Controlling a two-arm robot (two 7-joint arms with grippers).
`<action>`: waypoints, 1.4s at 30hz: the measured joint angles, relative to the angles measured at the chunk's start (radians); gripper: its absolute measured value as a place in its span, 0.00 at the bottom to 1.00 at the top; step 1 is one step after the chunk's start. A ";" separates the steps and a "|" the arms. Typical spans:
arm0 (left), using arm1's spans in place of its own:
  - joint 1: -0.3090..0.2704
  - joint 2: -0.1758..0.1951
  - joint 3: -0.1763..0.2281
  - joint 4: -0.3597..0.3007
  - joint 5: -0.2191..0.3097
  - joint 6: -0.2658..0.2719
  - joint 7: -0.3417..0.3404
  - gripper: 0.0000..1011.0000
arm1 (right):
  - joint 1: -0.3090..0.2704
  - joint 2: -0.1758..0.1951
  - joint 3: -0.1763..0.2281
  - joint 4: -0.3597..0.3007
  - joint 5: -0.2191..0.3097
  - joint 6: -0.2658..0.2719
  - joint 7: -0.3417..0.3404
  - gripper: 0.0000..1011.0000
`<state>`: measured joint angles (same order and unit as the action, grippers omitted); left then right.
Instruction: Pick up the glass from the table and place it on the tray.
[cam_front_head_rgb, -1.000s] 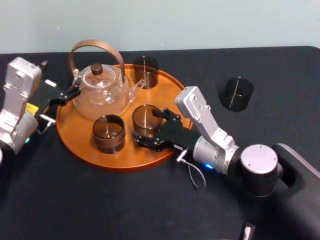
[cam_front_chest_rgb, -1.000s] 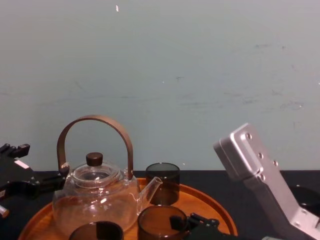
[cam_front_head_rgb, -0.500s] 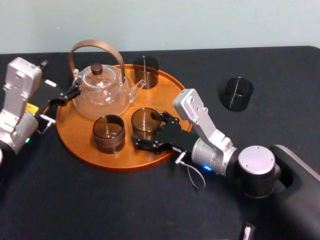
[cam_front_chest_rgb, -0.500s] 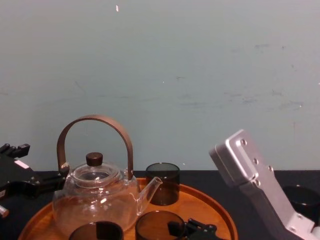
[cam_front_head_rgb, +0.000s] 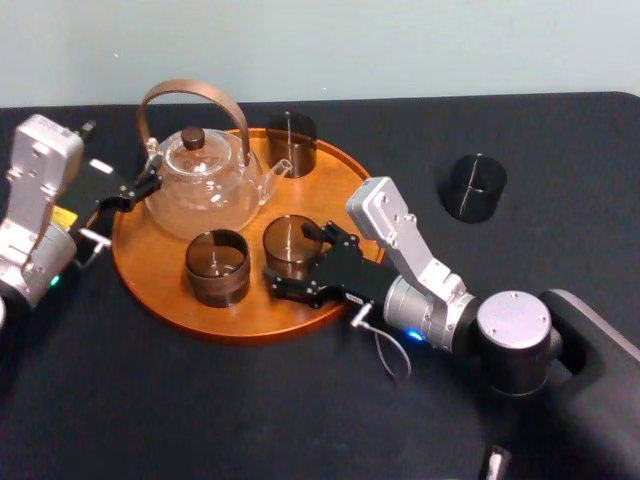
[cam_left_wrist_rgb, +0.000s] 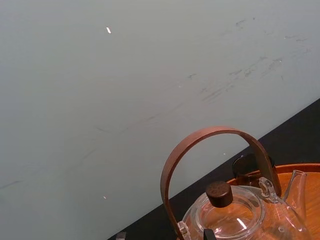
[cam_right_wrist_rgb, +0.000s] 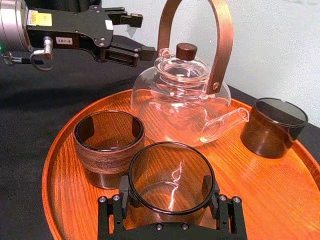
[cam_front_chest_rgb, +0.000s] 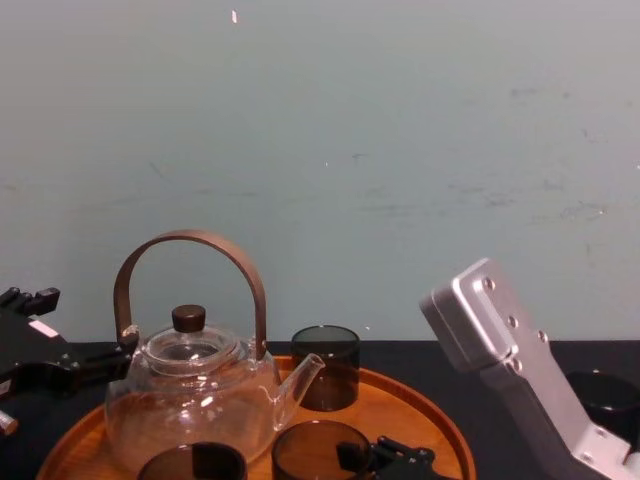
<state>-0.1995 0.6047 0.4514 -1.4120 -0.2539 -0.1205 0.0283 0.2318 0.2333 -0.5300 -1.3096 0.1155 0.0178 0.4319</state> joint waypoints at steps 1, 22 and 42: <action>0.000 0.000 0.000 0.000 0.000 0.000 0.000 0.99 | 0.000 0.000 0.000 0.000 0.000 0.000 0.000 0.91; 0.000 0.000 0.000 0.000 0.000 0.000 0.000 0.99 | -0.009 0.007 0.005 -0.008 0.023 0.002 0.016 0.99; 0.000 0.000 0.000 0.000 0.000 0.000 0.000 0.99 | -0.137 0.104 0.048 -0.181 0.048 0.057 -0.024 0.99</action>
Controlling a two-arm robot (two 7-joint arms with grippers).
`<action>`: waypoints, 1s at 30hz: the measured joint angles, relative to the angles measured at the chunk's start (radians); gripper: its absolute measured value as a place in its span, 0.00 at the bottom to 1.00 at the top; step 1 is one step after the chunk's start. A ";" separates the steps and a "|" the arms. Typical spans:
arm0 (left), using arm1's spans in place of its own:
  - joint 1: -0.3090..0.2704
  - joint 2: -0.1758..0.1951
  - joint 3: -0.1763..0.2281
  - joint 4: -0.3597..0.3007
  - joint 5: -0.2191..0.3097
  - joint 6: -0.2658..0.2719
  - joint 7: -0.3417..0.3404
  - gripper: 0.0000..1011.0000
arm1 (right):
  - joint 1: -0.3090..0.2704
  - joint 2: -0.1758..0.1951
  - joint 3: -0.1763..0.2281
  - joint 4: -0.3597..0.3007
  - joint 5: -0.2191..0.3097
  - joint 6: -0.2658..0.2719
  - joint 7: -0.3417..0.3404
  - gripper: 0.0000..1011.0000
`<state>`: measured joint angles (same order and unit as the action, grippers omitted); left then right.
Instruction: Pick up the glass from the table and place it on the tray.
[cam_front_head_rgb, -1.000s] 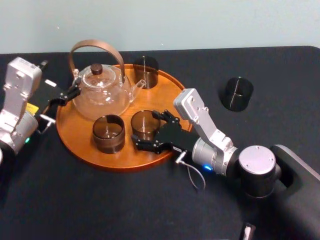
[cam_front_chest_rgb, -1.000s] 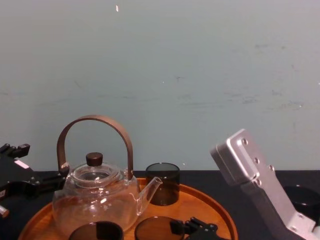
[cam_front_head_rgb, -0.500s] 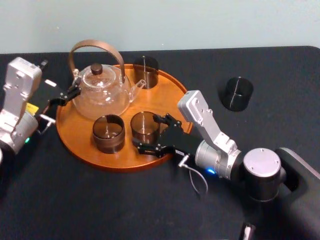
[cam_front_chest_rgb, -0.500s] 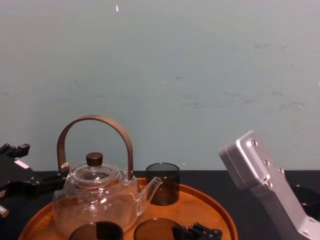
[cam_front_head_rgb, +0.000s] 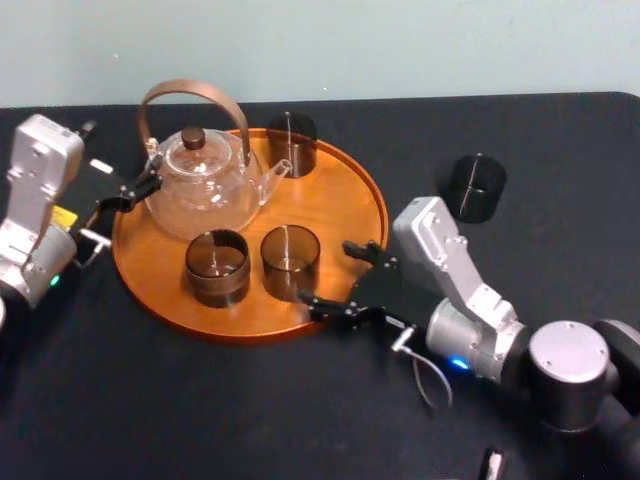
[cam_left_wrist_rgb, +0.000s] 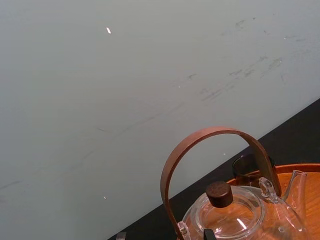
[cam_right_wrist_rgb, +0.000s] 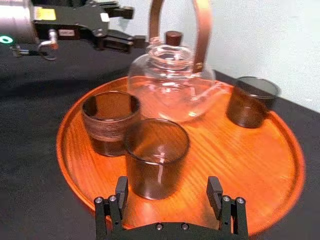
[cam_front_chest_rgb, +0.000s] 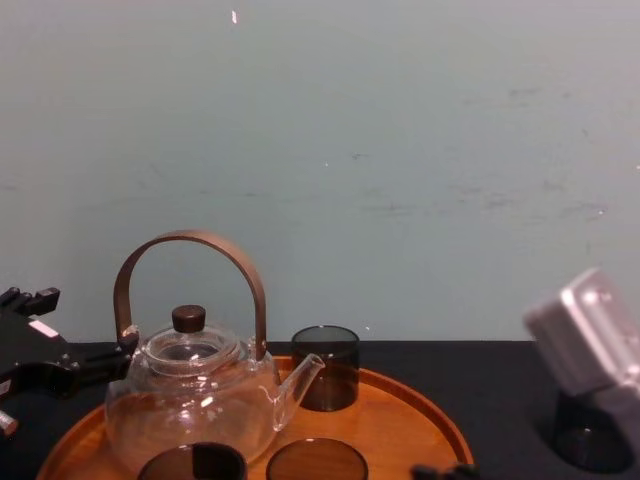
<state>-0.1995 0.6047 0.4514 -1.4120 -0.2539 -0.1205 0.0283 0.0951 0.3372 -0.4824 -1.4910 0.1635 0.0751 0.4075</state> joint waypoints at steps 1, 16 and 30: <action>0.000 0.000 0.000 0.000 0.000 0.000 0.000 0.99 | -0.013 0.009 0.012 -0.015 0.002 0.000 -0.010 0.99; 0.000 0.000 0.000 0.000 0.000 0.000 0.000 0.99 | -0.125 0.061 0.154 -0.106 0.018 -0.005 -0.099 0.99; 0.000 0.000 0.000 0.000 0.000 0.000 0.000 0.99 | -0.188 0.053 0.280 -0.129 0.025 -0.001 -0.153 0.99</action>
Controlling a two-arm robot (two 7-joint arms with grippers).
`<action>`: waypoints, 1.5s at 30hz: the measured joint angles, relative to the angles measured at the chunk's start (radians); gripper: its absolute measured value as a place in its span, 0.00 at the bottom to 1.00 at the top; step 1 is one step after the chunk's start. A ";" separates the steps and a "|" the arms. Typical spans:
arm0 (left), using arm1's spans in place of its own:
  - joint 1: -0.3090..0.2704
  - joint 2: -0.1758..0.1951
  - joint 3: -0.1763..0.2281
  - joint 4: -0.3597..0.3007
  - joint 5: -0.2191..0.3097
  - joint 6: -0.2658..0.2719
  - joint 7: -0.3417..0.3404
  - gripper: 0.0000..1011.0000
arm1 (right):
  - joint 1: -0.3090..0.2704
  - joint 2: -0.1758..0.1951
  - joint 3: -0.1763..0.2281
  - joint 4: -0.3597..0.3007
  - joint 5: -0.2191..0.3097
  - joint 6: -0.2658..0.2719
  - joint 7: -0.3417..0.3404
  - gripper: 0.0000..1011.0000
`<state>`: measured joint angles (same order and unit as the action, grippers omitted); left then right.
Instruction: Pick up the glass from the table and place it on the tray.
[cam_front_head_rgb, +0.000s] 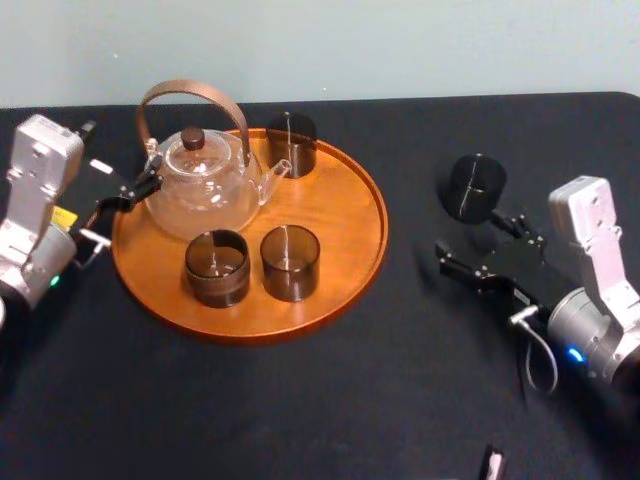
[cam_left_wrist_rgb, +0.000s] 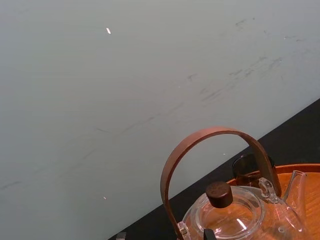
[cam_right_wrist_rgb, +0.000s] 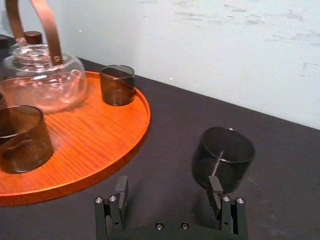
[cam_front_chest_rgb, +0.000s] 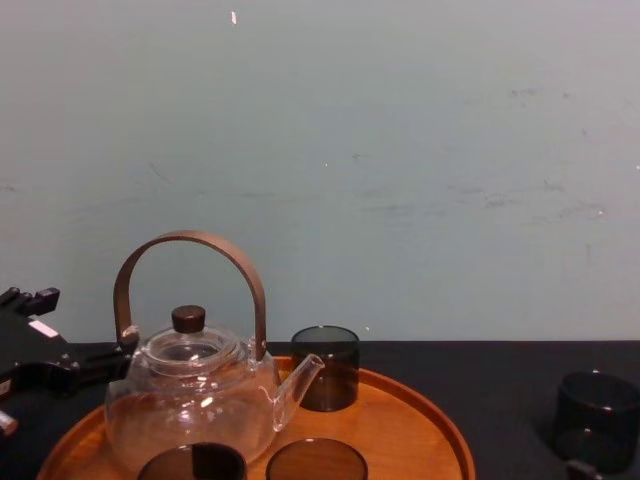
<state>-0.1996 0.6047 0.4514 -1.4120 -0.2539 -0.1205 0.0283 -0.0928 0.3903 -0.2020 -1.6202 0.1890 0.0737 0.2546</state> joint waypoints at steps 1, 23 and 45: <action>0.000 0.000 0.000 0.000 0.000 0.000 0.000 0.99 | 0.000 -0.003 0.008 0.002 0.000 0.001 0.000 0.99; 0.000 0.000 0.000 0.000 0.000 0.000 0.000 0.99 | 0.097 -0.026 0.075 0.136 -0.018 0.009 0.001 0.99; 0.000 0.000 0.000 0.000 0.000 0.000 0.000 0.99 | 0.227 -0.047 0.034 0.282 -0.034 -0.046 0.057 0.99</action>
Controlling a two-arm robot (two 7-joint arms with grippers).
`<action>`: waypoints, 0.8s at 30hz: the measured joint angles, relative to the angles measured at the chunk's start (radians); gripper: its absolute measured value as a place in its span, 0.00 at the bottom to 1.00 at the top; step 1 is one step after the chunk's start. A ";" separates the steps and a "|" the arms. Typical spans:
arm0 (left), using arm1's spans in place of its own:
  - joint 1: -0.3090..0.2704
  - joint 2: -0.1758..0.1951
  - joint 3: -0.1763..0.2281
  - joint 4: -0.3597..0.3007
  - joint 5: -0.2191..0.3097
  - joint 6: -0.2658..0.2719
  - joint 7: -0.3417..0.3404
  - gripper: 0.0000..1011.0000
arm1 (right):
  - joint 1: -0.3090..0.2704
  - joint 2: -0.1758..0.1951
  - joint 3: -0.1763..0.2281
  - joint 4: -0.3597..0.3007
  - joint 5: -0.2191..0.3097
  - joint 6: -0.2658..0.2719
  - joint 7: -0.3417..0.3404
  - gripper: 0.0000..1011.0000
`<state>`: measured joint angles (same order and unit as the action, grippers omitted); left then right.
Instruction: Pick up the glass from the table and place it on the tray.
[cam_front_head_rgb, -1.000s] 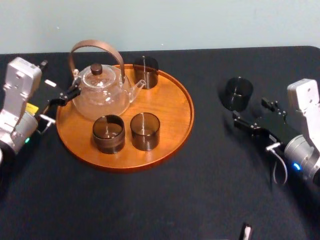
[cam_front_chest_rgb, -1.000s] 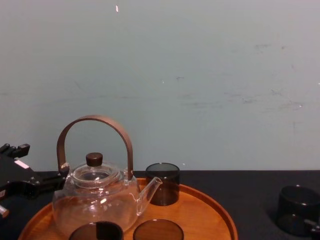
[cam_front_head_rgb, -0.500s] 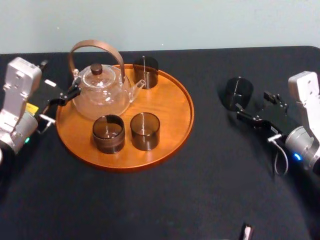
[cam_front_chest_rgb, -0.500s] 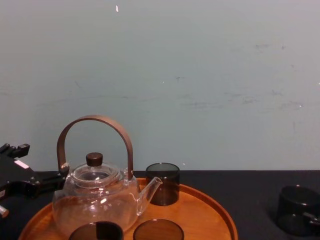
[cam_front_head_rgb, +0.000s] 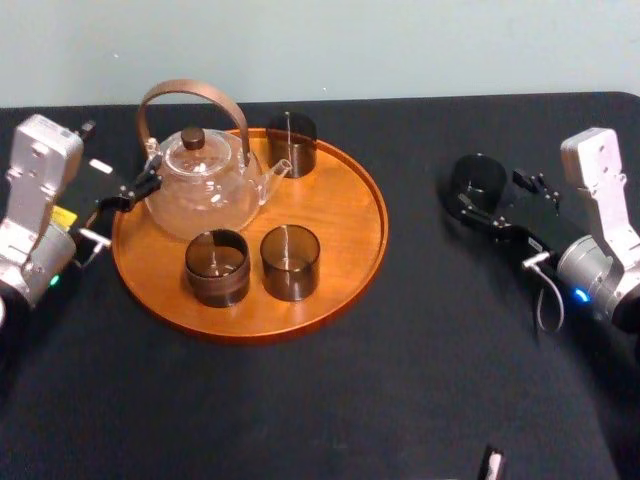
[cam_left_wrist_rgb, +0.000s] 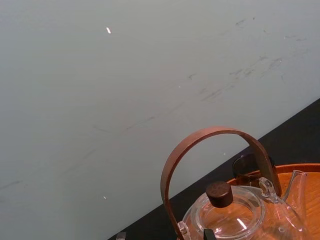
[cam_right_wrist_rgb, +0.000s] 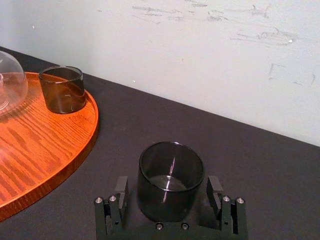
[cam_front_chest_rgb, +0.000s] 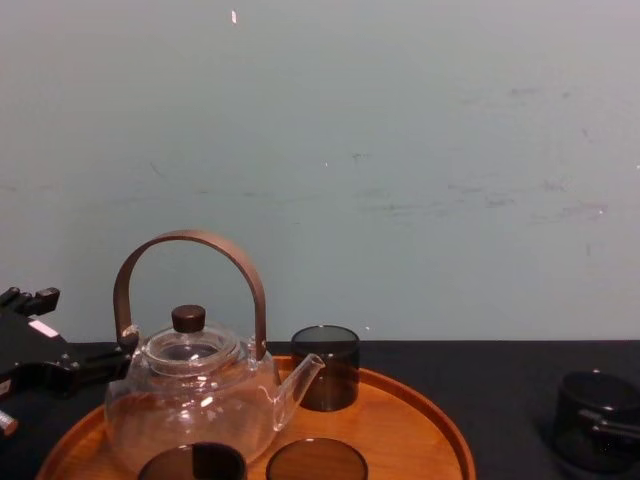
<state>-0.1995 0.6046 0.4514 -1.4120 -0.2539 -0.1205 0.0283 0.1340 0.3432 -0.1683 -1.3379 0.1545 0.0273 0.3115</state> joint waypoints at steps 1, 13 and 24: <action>0.000 0.000 0.000 0.000 0.000 0.000 0.000 0.99 | 0.004 -0.001 -0.001 0.004 0.000 -0.001 0.001 0.99; 0.000 0.000 0.000 0.000 0.000 0.000 0.000 0.99 | 0.048 -0.008 -0.017 0.056 0.000 -0.012 0.010 0.99; 0.000 0.000 0.000 0.000 0.000 0.000 0.000 0.99 | 0.086 -0.017 -0.026 0.103 0.004 -0.016 0.015 0.99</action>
<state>-0.1995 0.6047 0.4514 -1.4120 -0.2539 -0.1205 0.0283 0.2198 0.3266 -0.1943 -1.2349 0.1584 0.0113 0.3269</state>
